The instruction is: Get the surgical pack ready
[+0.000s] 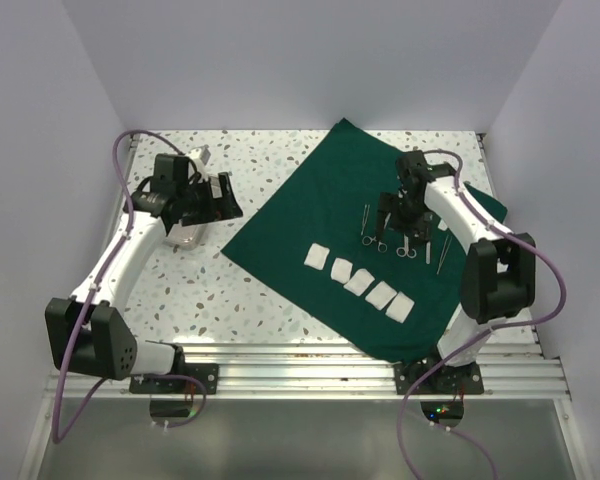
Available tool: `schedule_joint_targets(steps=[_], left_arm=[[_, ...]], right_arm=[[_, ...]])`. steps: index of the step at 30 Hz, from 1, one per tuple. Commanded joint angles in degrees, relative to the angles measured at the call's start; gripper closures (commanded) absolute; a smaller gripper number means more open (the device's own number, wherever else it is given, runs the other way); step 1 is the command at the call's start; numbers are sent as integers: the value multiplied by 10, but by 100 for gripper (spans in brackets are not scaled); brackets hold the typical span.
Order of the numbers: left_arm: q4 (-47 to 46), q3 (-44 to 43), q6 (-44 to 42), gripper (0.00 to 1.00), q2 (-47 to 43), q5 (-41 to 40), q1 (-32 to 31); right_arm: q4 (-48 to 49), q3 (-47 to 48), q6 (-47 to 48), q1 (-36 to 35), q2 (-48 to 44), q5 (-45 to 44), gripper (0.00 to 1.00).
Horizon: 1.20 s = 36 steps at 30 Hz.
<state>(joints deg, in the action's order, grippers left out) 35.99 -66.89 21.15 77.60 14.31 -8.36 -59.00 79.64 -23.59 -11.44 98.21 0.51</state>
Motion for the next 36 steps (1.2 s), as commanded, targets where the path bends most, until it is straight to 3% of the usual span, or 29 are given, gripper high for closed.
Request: schedule_joint_targets(steps=[1, 5, 20, 36], left_arm=[[16, -32, -30, 2, 10, -2, 1], [15, -21, -30, 2, 15, 10, 0], [14, 28, -39, 10, 24, 20, -30], [11, 16, -55, 16, 46, 30, -30]], right_arm=[[11, 50, 14, 8, 26, -55, 22], [15, 82, 25, 21, 64, -93, 51], [78, 71, 62, 155, 155, -106, 59], [100, 72, 72, 156, 189, -106, 59]])
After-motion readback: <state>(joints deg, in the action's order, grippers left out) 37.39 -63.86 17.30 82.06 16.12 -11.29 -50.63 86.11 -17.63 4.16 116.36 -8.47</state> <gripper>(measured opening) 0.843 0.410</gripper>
